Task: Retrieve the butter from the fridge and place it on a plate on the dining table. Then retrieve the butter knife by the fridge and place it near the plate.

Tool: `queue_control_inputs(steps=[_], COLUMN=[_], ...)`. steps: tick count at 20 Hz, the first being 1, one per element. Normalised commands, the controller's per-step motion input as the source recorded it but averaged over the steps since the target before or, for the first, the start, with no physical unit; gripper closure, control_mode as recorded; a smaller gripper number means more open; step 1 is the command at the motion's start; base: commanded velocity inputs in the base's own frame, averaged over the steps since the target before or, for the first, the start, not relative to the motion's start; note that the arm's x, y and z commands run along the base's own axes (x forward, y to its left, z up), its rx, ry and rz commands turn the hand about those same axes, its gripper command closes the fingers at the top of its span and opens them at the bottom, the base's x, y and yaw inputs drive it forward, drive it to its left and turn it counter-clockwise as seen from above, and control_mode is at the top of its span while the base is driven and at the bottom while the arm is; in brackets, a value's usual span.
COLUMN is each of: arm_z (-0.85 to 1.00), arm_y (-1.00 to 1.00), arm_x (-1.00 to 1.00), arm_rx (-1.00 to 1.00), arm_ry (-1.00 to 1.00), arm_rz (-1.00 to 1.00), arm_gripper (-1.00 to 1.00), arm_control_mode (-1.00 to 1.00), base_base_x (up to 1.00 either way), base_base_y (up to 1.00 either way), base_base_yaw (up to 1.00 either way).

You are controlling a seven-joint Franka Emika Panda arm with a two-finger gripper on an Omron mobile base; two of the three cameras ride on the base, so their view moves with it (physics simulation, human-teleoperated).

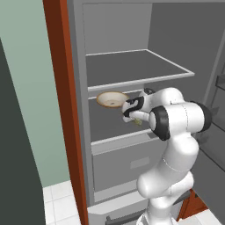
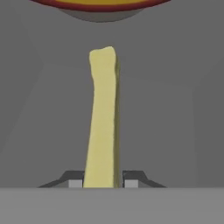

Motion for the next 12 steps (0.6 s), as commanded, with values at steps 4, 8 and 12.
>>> queue_control_inputs(steps=[4,8,12], arm_z=[0.26,0.58,0.96], arm_y=[0.00,0.00,-0.04], arm_x=[-0.93,-0.84,-0.62], arm_rx=[0.00,0.00,0.00], arm_ry=[-0.02,0.02,0.10], arm_rz=[-0.03,-0.15,-0.20], arm_gripper=[1.00,1.00,1.00], arm_control_mode=[-1.00,-1.00,-1.00], base_base_x=[0.00,0.00,0.00], base_base_y=[0.00,0.00,0.00], base_base_yaw=[0.00,0.00,0.00])
